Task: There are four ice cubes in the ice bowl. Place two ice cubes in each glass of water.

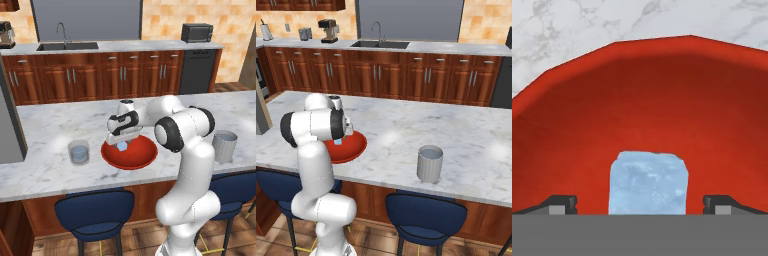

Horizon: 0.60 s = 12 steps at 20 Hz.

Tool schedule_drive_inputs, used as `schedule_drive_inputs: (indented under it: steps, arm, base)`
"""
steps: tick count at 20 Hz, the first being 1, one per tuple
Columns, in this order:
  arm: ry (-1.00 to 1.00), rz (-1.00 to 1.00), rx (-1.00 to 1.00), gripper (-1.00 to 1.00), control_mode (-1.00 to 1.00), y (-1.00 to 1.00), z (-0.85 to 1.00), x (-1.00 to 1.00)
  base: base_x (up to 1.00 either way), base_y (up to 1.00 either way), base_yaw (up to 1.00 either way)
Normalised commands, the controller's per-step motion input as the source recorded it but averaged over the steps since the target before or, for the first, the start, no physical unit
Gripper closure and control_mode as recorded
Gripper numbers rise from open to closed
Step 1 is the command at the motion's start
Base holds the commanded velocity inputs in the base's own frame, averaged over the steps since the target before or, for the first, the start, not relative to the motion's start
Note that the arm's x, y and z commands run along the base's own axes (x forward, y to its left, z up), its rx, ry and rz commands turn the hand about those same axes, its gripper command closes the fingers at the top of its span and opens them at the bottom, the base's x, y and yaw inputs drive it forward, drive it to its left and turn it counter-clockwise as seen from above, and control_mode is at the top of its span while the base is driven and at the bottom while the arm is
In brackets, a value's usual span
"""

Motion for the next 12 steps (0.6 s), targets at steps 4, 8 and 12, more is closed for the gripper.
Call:
schedule_drive_inputs:
  steps: [4, 8, 12]
  arm:
    - [0.0, 0.0, 0.0, -1.0, -1.0, -0.02, -0.17, 0.04]
    - [0.0, 0.0, 0.0, -1.0, -1.0, -0.07, -0.29, -0.08]
    - [0.0, 0.0, 0.0, -1.0, -1.0, -0.11, -0.32, 0.0]
  base:
    - [0.0, 0.0, 0.0]
    - [0.0, 0.0, 0.0]
    - [0.0, 0.0, 0.0]
